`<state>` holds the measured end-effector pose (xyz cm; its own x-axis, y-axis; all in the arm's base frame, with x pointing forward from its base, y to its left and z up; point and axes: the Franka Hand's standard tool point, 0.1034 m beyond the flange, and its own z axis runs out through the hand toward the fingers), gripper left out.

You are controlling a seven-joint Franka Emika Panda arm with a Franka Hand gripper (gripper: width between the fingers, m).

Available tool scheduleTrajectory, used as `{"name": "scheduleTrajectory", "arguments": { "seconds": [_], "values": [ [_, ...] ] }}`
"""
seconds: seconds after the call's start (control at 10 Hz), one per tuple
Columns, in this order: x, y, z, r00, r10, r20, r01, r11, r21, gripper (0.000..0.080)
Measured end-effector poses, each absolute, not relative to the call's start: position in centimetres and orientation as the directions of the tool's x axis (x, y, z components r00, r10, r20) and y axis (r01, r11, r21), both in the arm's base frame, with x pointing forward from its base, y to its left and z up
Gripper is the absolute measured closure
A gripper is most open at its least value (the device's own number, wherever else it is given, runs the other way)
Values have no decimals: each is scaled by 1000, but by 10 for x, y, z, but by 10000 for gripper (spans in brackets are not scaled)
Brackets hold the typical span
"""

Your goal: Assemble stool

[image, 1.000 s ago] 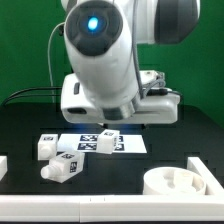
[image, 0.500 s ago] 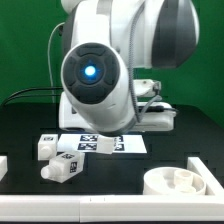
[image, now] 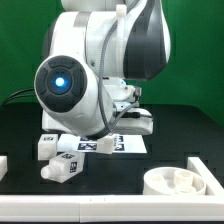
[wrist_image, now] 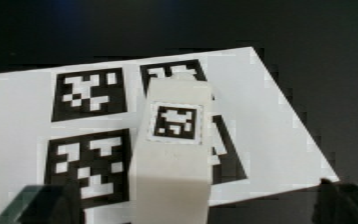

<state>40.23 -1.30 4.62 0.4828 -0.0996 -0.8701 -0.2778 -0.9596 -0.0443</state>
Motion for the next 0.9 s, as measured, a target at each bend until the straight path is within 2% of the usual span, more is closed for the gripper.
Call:
{"name": "scheduleTrajectory", "arguments": {
  "seconds": [0.2,0.5,0.7,0.9],
  "values": [
    [386,-9,27,429,-137,-893,-344,-939,-21,150],
    [355,-2,9,393,-147,-908,-365,-931,-8,150],
    [355,-3,9,392,-147,-908,-365,-931,-7,150],
    [355,-3,9,391,-147,-908,-365,-931,-7,418]
  ]
}}
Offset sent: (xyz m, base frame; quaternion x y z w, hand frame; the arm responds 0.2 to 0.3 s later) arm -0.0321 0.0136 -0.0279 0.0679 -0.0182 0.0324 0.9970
